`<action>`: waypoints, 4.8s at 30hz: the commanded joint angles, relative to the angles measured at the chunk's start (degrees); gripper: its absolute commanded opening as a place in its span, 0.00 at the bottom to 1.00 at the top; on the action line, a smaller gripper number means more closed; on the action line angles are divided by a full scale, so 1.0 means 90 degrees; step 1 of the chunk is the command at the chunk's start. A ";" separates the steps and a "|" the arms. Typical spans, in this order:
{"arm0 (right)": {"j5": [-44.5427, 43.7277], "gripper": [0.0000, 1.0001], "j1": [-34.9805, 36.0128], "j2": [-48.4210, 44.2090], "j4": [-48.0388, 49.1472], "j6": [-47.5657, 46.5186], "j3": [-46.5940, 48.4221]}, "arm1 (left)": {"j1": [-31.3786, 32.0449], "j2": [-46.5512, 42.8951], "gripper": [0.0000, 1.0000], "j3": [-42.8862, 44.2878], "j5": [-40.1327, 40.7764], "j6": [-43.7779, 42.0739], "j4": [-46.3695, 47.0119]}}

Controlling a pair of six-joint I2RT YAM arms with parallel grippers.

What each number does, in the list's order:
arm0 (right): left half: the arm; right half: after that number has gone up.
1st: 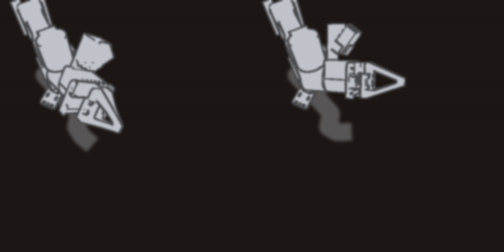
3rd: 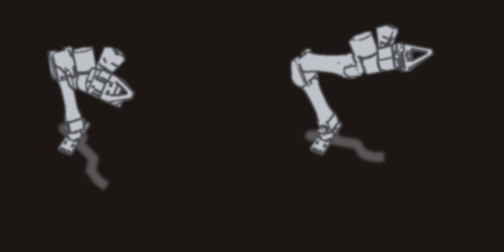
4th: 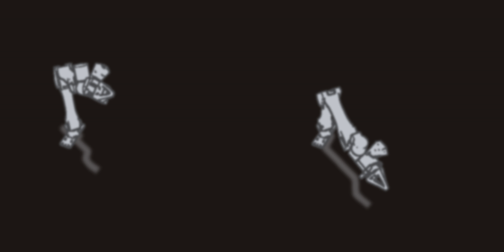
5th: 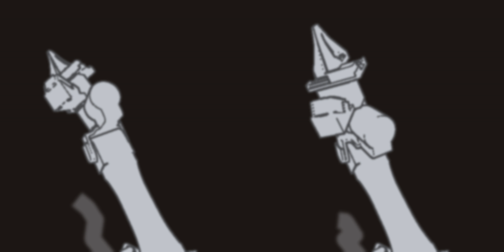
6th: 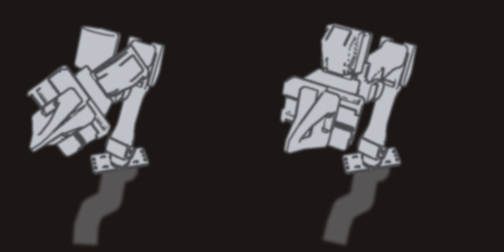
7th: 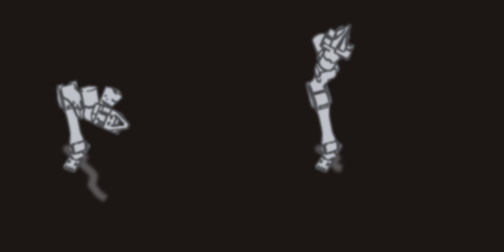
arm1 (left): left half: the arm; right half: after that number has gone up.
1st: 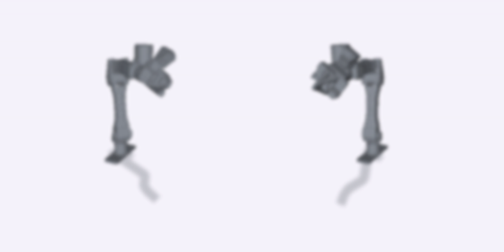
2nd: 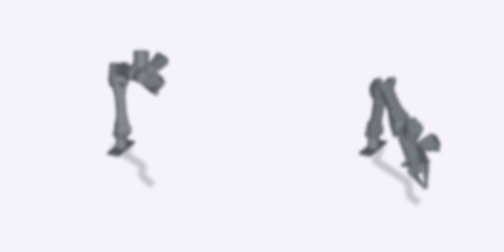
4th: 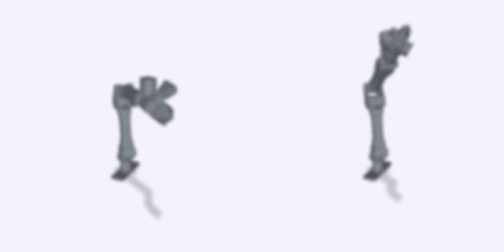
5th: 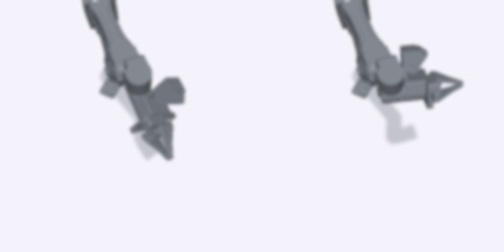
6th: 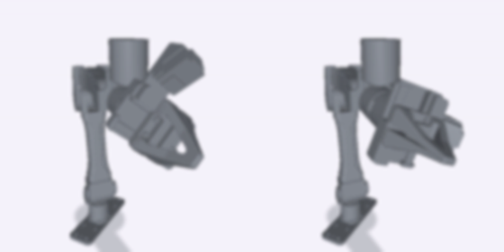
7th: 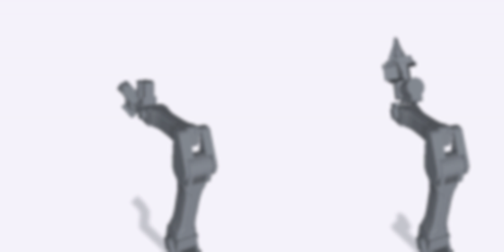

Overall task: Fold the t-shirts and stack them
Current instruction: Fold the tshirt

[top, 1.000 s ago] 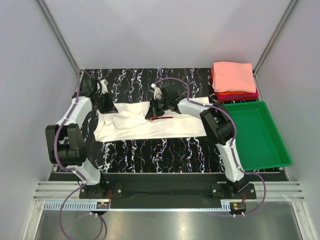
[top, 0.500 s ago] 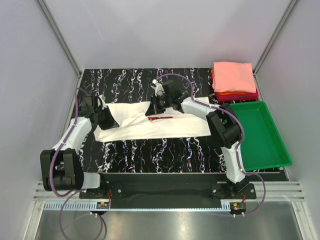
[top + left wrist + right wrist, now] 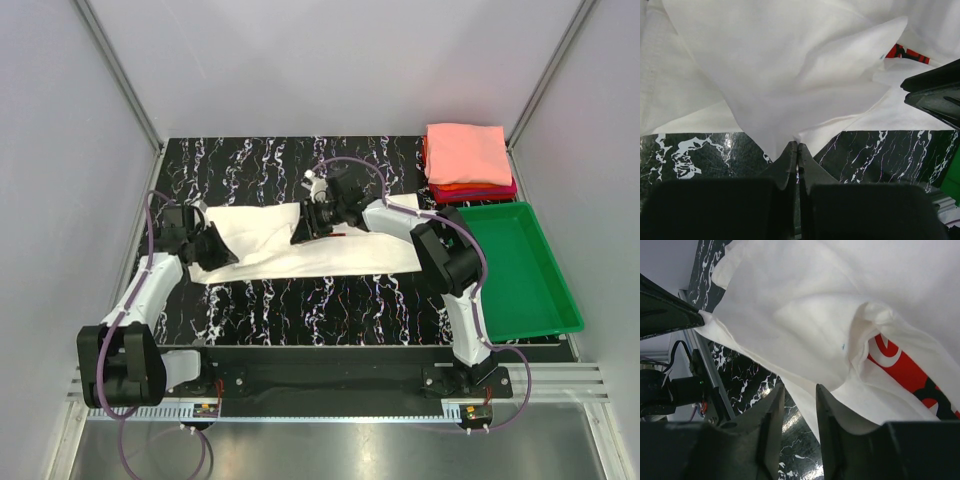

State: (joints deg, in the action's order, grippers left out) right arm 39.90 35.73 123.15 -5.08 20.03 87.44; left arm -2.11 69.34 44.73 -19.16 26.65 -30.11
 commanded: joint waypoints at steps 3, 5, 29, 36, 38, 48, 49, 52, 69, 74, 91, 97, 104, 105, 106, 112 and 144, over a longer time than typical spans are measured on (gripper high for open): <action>-0.0067 0.45 0.0113 -0.0539 0.0262 -0.0068 -0.0359 | 0.0010 -0.0322 0.00 -0.0204 -0.0078 0.0153 0.0132; -0.0291 0.46 0.0113 -0.0705 0.0252 0.0117 -0.0525 | 0.0010 -0.0409 0.00 -0.0360 -0.0147 0.0163 0.0113; -0.2499 0.41 0.0669 -0.0539 -0.0421 0.2774 -0.0887 | 0.0000 -0.0419 0.00 -0.0820 0.0088 0.0320 0.0132; -0.2627 0.39 0.0776 -0.0422 -0.0519 0.2979 -0.0809 | 0.0010 -0.0468 0.00 -0.0849 0.0020 0.0320 0.0191; -0.2627 0.38 0.0796 -0.0412 -0.0510 0.3047 -0.0790 | 0.0010 -0.0478 0.00 -0.0859 -0.0020 0.0339 0.0210; -0.2578 0.35 0.0904 -0.0188 -0.0509 0.3350 -0.0653 | 0.0000 -0.0371 0.00 -0.0878 -0.0069 0.0349 0.0289; -0.2568 0.34 0.0904 -0.0168 -0.0519 0.3399 -0.0643 | 0.0000 -0.0361 0.00 -0.0878 -0.0078 0.0349 0.0298; -0.2656 0.33 0.0913 -0.0168 -0.0568 0.3448 -0.0672 | 0.0000 -0.0332 0.00 -0.0878 -0.0117 0.0339 0.0338; -0.2881 0.00 0.1099 -0.1086 -0.0461 0.3984 -0.1501 | 0.0010 -0.0224 0.00 -0.0927 0.0302 0.0534 0.0347; -0.2949 0.00 0.1138 -0.1203 -0.0178 0.4297 -0.1785 | 0.0010 -0.0273 0.00 -0.0898 0.0468 0.0622 0.0338; -0.2676 0.03 0.1158 -0.0578 0.0428 0.4269 -0.1464 | 0.0010 -0.0020 0.00 -0.0664 0.0762 0.0437 0.0357; -0.2383 0.04 0.0885 -0.0569 0.0107 0.4034 -0.0966 | 0.0000 0.0585 0.00 -0.0040 0.0781 0.0369 0.0367; -0.2012 0.04 0.0562 -0.0256 -0.0060 0.4063 -0.0497 | -0.0010 0.1074 0.00 0.0693 0.0888 0.0339 0.0367; -0.1973 0.05 0.0533 -0.0217 -0.0089 0.4054 -0.0439 | -0.0029 0.1142 0.00 0.0771 0.0927 0.0329 0.0367; -0.1885 0.05 0.0503 -0.0111 -0.0109 0.4054 -0.0361 | -0.0029 0.1288 0.00 0.0927 0.0976 0.0300 0.0367; -0.1689 0.07 0.0298 0.0261 -0.0334 0.4054 0.0283 | -0.0117 0.1806 0.00 0.1396 0.1151 0.0242 0.0396; -0.1446 0.24 0.0347 0.0232 -0.0881 0.2579 0.1085 | -0.0293 0.2256 0.35 0.1407 0.0158 0.0338 0.0698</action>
State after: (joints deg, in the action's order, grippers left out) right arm 23.75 37.71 125.34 -13.47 45.41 93.69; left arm -4.93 87.96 58.46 -11.16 29.80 -26.74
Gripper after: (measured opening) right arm 0.240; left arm 0.355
